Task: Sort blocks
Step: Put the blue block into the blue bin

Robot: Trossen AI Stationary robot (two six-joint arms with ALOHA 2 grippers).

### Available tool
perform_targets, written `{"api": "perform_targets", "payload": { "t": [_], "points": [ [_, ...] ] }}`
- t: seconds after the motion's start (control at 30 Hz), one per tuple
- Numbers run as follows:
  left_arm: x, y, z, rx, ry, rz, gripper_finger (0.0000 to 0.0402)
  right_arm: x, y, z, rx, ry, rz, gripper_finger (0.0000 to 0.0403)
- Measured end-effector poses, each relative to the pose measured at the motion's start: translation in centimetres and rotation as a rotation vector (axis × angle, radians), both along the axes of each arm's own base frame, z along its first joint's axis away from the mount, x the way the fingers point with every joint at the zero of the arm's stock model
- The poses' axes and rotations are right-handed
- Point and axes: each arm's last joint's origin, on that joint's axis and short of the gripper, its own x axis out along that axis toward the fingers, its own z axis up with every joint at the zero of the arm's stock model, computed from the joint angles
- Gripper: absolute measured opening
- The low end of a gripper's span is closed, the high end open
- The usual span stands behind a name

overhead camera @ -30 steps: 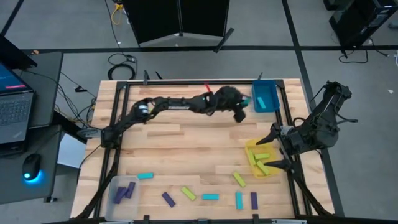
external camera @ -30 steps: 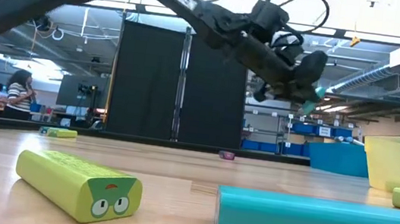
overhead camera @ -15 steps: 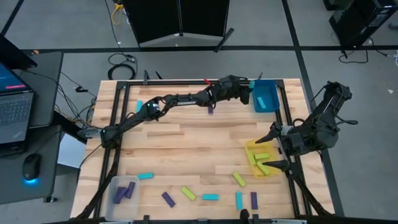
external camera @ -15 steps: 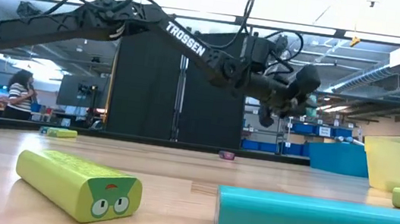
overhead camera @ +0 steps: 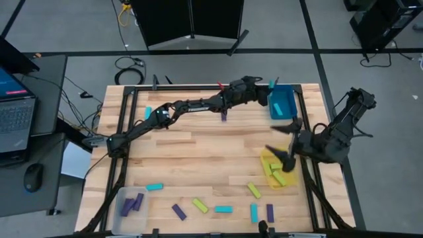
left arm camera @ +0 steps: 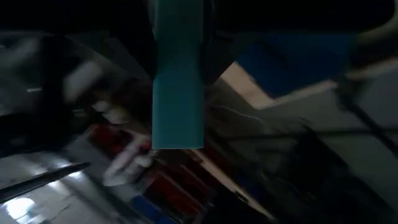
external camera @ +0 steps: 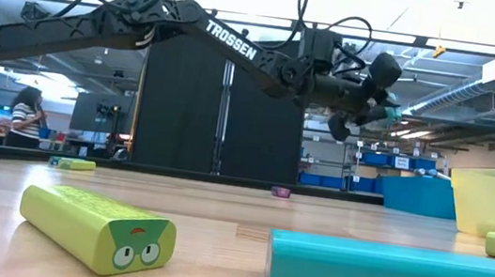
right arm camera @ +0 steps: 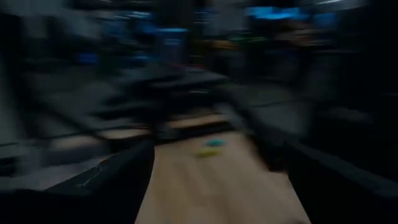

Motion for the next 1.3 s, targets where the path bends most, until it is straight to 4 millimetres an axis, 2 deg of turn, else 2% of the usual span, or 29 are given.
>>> {"api": "perform_targets", "payload": {
  "t": [0.1, 0.23, 0.37, 0.53, 0.67, 0.8, 1.0, 1.13, 1.2, 1.3],
  "points": [
    [-0.3, 0.7, 0.7, -0.087, -0.1, -0.091, 0.0104, -0.3, -0.6, -0.8, -0.058, 0.031, -0.162, 0.0353],
    [-0.6, 0.8, 1.6, -0.129, -0.199, -0.218, 0.0103, -0.6, -1.0, -1.7, -0.126, 0.057, -0.268, 0.033],
    [-0.7, 0.4, 2.0, -0.02, -0.193, -0.395, 0.0103, -0.6, -1.0, -2.3, -0.155, 0.077, -0.278, 0.0304],
    [-0.7, 0.6, 1.1, 0.084, -0.089, -0.452, 0.0103, -0.4, -1.1, -2.3, -0.095, 0.048, -0.286, 0.0281],
    [-0.5, 0.2, 0.1, 0.155, 0.01, -0.506, 0.0103, 0.2, -1.2, -2.5, 0.067, 0.044, -0.178, 0.0277],
    [-0.6, 0.1, 0.3, 0.201, 0.029, -0.538, 0.0103, 2.0, -0.4, -2.8, 0.166, 0.1, 0.006, 0.0283],
    [-1.5, -0.3, 3.5, 0.283, 0.101, -0.528, 0.0103, 6.5, 1.6, -2.8, 0.084, 0.091, 0.348, 0.0283],
    [-3.0, -1.6, 6.5, 0.378, 0.311, -0.422, 0.0103, 8.5, 1.6, -2.4, 0.047, 0.001, 0.451, 0.028],
    [-3.8, -2.3, 7.4, 0.428, 0.447, -0.35, 0.0103, 9.0, 1.2, -1.8, 0.033, -0.027, 0.455, 0.028],
    [-5.1, -3.0, 7.4, 0.478, 0.699, -0.25, 0.0103, 9.3, 0.9, -0.5, -0.021, -0.052, 0.419, 0.0282]
  ]
}}
